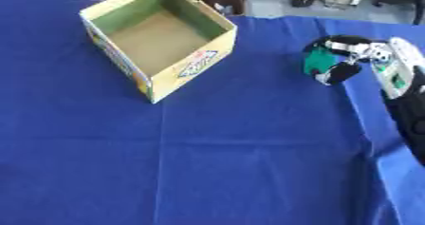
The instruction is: Pick up objects on the table and place them in the box.
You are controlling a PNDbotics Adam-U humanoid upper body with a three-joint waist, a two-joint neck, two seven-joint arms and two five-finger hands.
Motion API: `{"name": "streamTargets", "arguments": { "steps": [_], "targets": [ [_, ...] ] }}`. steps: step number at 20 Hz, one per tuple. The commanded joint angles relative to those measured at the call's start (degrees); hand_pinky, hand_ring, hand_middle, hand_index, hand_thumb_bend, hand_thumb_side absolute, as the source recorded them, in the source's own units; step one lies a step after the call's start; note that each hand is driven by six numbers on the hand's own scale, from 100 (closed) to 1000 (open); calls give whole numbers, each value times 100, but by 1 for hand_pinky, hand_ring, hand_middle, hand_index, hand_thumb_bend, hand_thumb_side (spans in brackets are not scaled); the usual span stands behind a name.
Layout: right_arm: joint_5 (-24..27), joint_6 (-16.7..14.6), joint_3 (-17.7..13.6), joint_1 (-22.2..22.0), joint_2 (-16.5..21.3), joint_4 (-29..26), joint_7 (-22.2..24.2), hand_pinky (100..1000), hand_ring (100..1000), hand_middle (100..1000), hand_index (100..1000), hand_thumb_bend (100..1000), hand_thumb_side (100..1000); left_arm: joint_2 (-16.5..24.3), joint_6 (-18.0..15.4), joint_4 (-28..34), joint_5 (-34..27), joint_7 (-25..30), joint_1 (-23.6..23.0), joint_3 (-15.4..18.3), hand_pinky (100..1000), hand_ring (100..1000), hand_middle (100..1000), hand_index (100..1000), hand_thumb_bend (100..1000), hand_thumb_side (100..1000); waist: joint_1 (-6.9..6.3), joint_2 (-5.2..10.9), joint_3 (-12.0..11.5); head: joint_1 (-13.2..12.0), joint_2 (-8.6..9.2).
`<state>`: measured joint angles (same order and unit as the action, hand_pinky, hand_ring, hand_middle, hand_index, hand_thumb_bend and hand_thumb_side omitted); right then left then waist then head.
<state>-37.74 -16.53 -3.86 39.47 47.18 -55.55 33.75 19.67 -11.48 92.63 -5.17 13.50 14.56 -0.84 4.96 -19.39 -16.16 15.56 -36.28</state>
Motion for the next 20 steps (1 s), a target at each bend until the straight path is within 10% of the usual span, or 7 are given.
{"name": "streamTargets", "arguments": {
  "steps": [1, 20],
  "targets": [
    [14, 40, -67, 35, 270, -61, 5, 805, 910, 931, 947, 100, 100, 93, -7, 116, 15, 22, 20, 21, 624, 547, 548, 667, 341, 1000, -25, 92, 16, 10, -53],
    [272, 240, -80, 13, 258, -110, -206, 248, 410, 889, 925, 100, 100, 80, -3, 102, 15, 36, 17, 28, 627, 547, 548, 666, 347, 1000, -17, 104, 127, 10, -59]
  ]
}}
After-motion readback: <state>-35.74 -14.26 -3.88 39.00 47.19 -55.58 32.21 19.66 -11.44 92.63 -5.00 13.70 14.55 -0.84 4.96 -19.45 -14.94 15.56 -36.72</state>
